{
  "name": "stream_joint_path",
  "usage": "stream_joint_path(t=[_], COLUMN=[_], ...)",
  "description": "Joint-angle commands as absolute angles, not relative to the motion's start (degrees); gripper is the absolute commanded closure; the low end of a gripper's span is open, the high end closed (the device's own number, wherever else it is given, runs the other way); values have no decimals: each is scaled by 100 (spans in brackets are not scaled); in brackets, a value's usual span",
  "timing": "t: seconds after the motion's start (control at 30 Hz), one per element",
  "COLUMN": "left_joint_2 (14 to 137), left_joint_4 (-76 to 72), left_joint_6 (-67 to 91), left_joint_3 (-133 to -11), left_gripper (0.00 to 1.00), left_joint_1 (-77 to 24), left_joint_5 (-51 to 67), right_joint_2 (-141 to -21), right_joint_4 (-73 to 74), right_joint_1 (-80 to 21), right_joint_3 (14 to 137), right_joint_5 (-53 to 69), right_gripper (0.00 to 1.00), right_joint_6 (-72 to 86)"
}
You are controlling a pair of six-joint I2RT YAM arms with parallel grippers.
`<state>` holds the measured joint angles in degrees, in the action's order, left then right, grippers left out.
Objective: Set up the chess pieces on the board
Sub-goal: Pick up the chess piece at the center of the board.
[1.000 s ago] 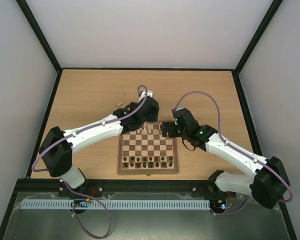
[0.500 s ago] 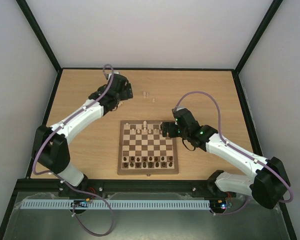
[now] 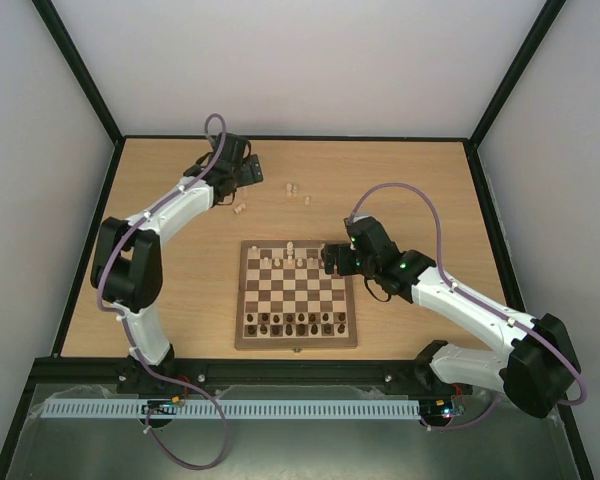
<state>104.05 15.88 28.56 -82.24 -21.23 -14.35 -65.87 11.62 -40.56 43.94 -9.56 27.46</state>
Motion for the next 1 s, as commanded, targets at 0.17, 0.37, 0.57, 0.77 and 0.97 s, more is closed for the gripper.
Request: stream_joint_path(t=[0.17,0.37,0.57,0.77,0.97], left_joint_2=[10750,10824,11243,11588,11947], left_joint_4=[1554,1402,1651,1684,1736], left_joint_6=[2690,2597,2622,2723,2735], left_joint_3=[-8051,-7798,-8301,-8574,-8949], left_gripper=[19,33,36,52,57], left_joint_1=[-1953,-1945,-1954,-1955,-1953], left_joint_5=[-1512,-1430,-1317,-1274,-1274], right_joint_2=[-6590,-6642,-6649,-6639,-6647], right_joint_4=[1118,1091,1090,1099,1090], right_joint_1=[-4043,-4043,-4038,-4040,-4042], right_joint_3=[4329,4334,4337,4333,4336], right_joint_5=[-1016,-933,-941,-958,-931], right_gripper=[1,1,1,1,1], right_joint_6=[2751,2743,2742,2737,2733])
